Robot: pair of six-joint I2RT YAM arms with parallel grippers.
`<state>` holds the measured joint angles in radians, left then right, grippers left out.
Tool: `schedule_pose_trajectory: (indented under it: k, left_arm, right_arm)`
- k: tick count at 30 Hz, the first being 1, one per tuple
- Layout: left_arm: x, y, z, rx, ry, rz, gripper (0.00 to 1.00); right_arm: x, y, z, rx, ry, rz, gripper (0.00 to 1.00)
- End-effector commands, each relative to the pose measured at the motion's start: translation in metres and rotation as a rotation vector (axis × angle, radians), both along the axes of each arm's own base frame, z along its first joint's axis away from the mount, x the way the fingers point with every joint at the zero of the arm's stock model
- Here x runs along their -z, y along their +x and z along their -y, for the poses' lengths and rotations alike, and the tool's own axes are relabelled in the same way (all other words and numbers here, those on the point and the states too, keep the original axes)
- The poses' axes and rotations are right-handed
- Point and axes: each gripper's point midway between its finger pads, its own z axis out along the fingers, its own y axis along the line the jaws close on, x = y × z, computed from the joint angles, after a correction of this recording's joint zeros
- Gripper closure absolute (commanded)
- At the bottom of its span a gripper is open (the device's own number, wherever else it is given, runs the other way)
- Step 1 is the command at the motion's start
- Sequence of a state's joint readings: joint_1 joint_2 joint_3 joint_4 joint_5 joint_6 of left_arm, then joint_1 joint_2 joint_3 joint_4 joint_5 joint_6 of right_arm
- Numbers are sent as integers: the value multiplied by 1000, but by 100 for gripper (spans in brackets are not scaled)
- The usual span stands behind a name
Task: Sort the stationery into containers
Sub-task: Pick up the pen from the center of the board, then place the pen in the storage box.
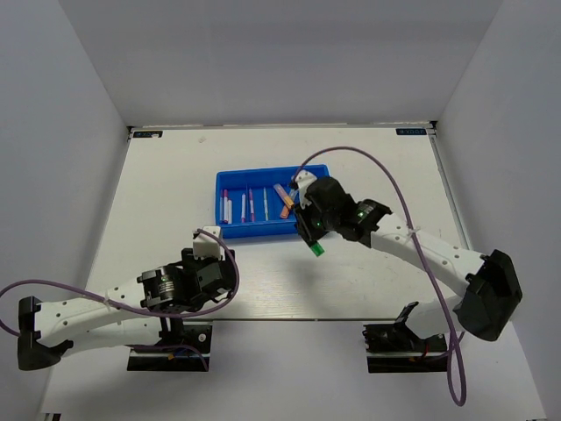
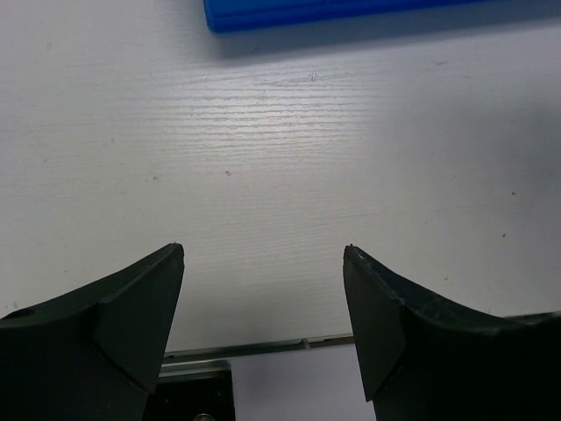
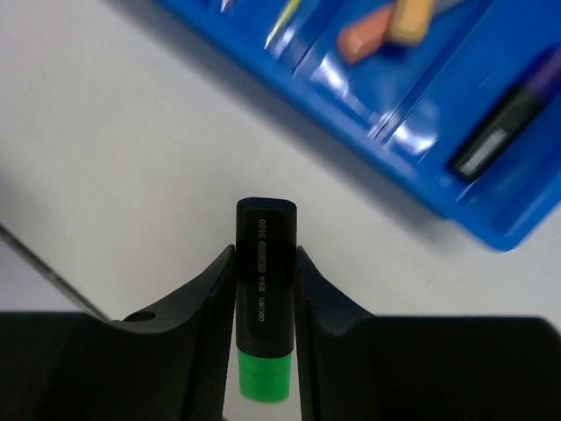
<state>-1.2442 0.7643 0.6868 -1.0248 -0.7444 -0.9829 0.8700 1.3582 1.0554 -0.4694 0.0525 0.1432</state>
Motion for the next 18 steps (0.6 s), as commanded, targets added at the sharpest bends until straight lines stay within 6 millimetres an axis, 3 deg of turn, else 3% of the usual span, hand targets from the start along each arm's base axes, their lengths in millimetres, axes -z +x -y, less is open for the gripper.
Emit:
schedule_pose_trajectory:
  k: [1,2,4,5,7,9,10,12,13,18]
  left_arm:
    - [-12,3,4,-6,-40,23,16]
    - [-10,2,3,-6,-35,20,16]
    - [-8,2,1,-15,-34,17,16]
    - [-7,1,0,-13,-32,14,16]
    - [-4,0,-2,-18,-29,10,16]
    - [-3,-1,-4,-18,-32,11,16]
    - [-4,-1,-5,-17,-38,12,16]
    - [-5,0,-7,-22,-32,18,16]
    - [-3,0,-9,-25,-25,19,16]
    - [-6,0,-10,-25,-21,23,16]
  right_arm:
    - [-55,51,-3,69,35,200,100]
    - [-74,71,-4,118,58,277,100]
    - [-79,97,-5,145,37,320,100]
    - [-98,114,-3,189,53,364,100]
    - [-83,141,2,228,15,357,100]
    - [-84,158,-4,244,20,366,100]
    - [-64,171,0,261,-10,335,100]
    - [-63,183,-5,275,17,333,100]
    - [-45,194,1,296,-7,313,100]
    - [-12,204,10,323,-8,224,91]
